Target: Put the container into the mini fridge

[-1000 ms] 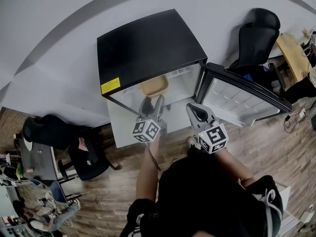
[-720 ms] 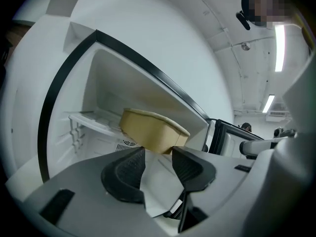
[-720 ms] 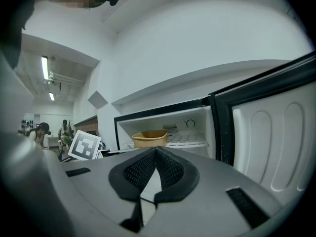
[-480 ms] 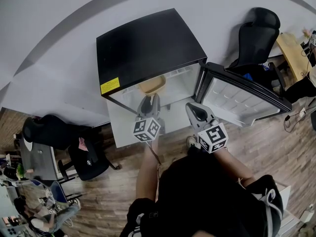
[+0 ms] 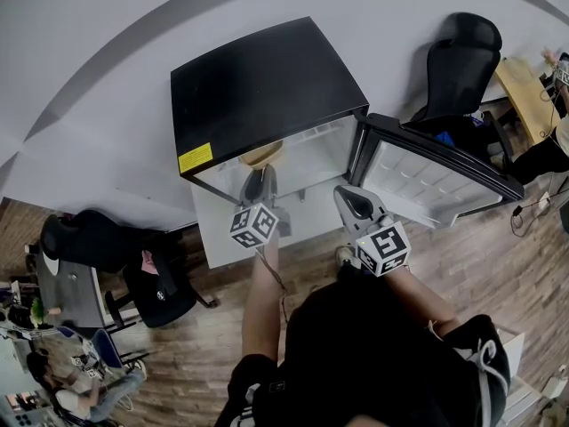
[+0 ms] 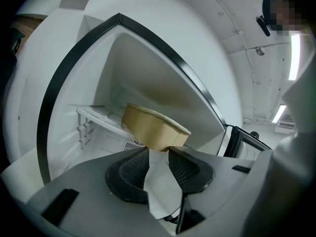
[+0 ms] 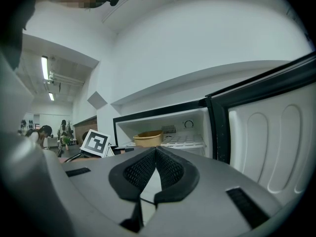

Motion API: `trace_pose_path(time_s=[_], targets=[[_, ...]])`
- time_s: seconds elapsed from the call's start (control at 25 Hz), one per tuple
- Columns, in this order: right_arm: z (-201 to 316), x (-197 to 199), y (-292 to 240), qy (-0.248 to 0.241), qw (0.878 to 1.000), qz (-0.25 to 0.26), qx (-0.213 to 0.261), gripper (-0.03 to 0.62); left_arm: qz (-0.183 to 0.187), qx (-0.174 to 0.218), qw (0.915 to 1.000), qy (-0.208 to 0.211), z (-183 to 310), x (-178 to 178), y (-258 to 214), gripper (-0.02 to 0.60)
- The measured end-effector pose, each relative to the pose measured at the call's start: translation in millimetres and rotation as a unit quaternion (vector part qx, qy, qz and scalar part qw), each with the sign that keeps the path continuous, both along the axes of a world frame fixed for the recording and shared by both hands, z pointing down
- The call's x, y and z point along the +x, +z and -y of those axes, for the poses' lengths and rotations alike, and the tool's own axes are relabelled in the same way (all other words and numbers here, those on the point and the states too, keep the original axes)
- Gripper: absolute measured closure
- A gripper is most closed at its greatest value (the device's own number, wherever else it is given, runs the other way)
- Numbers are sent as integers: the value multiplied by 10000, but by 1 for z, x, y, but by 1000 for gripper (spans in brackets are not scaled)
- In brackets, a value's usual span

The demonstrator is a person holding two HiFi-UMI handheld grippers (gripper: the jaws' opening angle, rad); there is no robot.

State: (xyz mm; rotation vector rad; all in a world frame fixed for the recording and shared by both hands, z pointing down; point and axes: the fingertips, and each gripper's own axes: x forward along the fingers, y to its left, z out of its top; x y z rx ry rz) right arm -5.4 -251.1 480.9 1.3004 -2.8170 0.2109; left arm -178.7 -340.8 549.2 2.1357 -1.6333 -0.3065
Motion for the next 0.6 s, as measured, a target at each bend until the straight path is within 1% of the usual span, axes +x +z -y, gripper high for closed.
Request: trace_pose_path(time_s=[0.24, 0.48, 0.6], targets=[[0, 1, 0, 1, 10000, -21, -13, 581, -45, -51, 9999, -143, 4, -10, 2, 456], [1, 0, 0, -18, 10000, -21, 0, 581, -53, -55, 9998, -180, 1, -12, 4, 456], [-1, -3, 1, -52, 10000, -34, -4, 580, -20, -16, 9998, -188, -5, -12, 1, 466]])
